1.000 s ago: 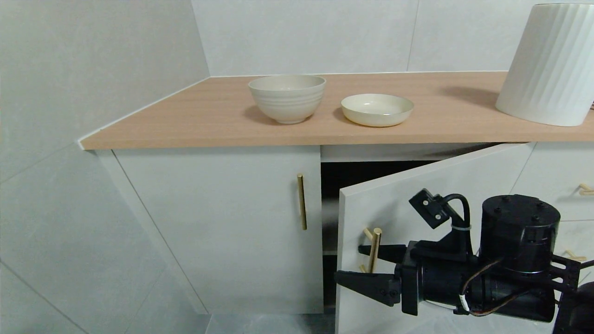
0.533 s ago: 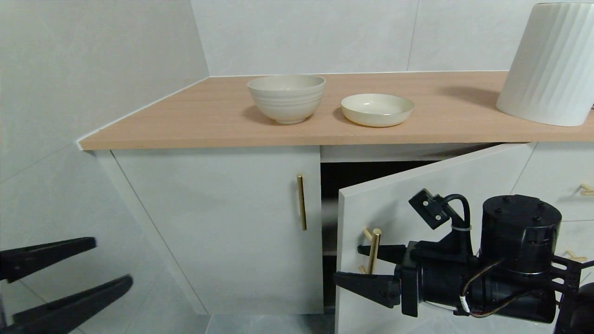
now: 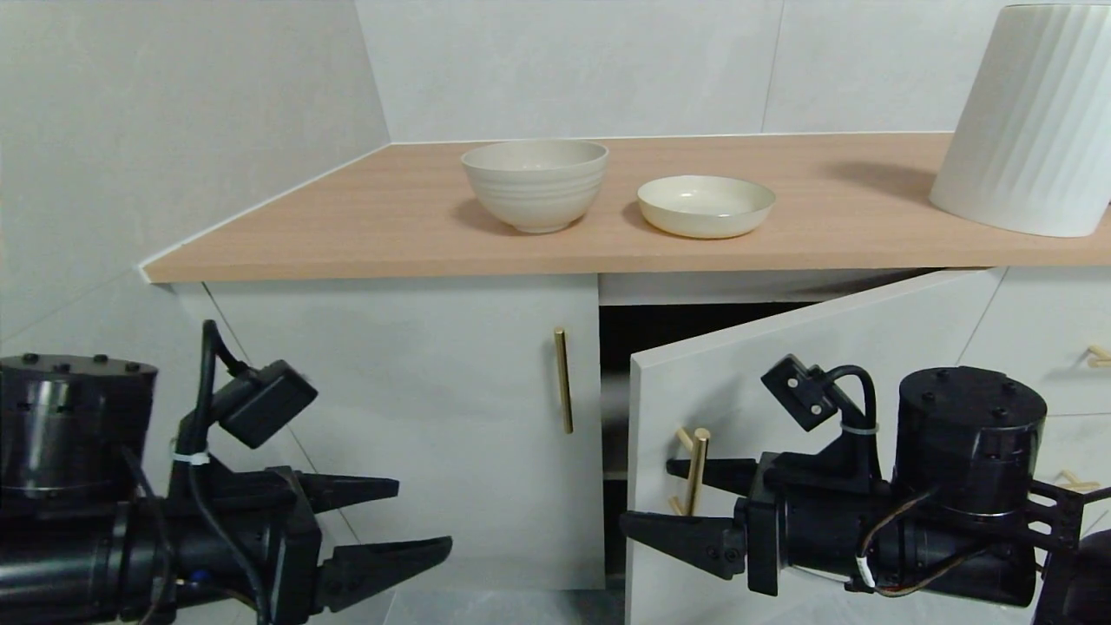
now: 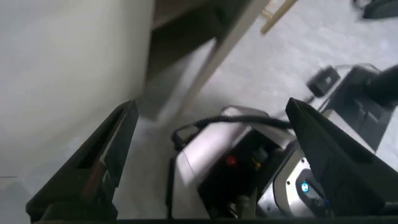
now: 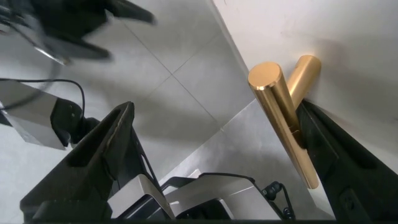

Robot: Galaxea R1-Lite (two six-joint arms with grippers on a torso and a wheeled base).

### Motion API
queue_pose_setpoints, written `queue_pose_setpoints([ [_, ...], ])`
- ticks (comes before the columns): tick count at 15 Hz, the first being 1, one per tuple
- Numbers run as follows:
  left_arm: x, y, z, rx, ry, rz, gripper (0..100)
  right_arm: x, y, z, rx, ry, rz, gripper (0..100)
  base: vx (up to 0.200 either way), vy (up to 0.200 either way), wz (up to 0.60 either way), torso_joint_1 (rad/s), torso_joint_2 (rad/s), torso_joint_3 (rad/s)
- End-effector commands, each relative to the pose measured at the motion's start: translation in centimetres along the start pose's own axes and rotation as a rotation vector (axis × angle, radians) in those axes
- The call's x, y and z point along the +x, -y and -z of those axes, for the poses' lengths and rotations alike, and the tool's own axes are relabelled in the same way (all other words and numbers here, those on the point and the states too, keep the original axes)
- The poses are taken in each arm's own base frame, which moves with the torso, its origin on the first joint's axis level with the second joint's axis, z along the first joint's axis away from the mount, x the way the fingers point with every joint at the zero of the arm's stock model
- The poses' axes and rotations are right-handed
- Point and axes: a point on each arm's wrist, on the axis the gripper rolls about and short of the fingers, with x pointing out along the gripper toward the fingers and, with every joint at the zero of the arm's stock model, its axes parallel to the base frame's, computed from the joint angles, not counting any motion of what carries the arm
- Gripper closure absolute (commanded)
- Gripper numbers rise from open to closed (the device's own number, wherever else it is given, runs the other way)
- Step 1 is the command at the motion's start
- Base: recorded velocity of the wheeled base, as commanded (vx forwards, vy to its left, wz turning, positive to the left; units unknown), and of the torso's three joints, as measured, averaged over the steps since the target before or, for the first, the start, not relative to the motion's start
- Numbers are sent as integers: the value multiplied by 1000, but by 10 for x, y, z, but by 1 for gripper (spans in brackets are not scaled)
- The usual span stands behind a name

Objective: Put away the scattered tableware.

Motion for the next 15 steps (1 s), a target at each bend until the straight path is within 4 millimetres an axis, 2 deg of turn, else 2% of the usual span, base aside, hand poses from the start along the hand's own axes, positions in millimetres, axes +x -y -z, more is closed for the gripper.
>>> queue_pose_setpoints([
  [1, 20, -4, 12, -43, -80, 23, 0, 1, 1, 2, 5, -11, 2, 0, 0, 0, 0, 0, 0, 0],
  [2, 21, -3, 12, -58, -63, 30, 100, 1, 1, 2, 5, -10, 4, 0, 0, 0, 0, 0, 0, 0],
  [7, 27, -3, 5, -32, -10, 40, 100, 3, 3, 3, 7, -16, 6, 0, 0, 0, 0, 0, 0, 0],
  [10, 42, 2, -13, 1, 82, 91, 100, 2, 2, 2, 6, -11, 6, 0, 0, 0, 0, 0, 0, 0],
  [12, 62, 12, -35, -3, 149, 163, 100, 1, 1, 1, 4, -5, 4, 0, 0, 0, 0, 0, 0, 0],
  [13, 79, 14, -42, 12, 167, 175, 100, -1, 0, -1, 1, 1, 1, 0, 0, 0, 0, 0, 0, 0],
  [15, 101, 11, -43, 20, 181, 154, 100, -2, -1, -1, -1, 3, -1, 0, 0, 0, 0, 0, 0, 0],
])
